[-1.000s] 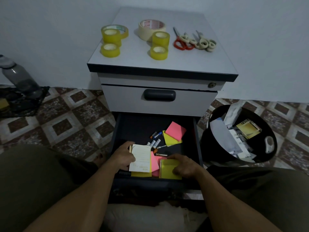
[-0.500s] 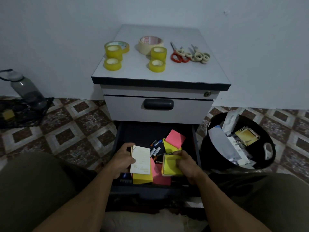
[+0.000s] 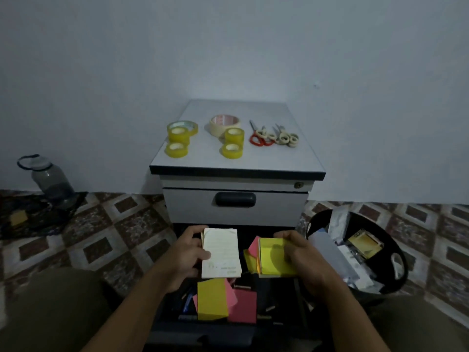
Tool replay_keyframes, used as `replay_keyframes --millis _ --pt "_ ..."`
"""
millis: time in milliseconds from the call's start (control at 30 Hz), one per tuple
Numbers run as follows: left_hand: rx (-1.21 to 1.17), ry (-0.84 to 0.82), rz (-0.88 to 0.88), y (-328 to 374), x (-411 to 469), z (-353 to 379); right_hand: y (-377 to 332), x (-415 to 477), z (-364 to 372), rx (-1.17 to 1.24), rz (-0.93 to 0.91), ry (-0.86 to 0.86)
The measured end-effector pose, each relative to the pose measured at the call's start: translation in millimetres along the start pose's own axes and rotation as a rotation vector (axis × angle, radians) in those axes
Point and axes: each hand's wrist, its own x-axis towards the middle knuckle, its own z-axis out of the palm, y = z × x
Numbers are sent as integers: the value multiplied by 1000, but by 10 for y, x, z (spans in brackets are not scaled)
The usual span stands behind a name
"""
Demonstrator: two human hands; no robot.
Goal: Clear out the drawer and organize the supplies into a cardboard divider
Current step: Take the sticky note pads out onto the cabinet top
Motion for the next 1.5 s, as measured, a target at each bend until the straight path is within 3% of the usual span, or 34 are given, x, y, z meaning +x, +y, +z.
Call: replay_keyframes --millis 333,533,700,900,1033,1233,1500 --pt "-68 6 184 1172 -104 472 -1076 -134 -689 50 -176 105" --pt "65 34 217 1894 339 855 -1650 364 -970 -29 -223 180" --pt "286 82 209 2229 681 993 -1779 824 -1084 -95 -152 228" --pt "598 211 261 2324 849 1039 -1744 1068 -1114 -299 -145 259" --pt "769 211 327 2298 800 1040 -1708 1136 -1130 -362 -204 310" --pt "909 109 359 2211 726 982 -1589 1138 -1152 -370 -234 256" --pt "1027 148 424 2111 687 1036 -1535 1122 -1037 -524 -302 289"
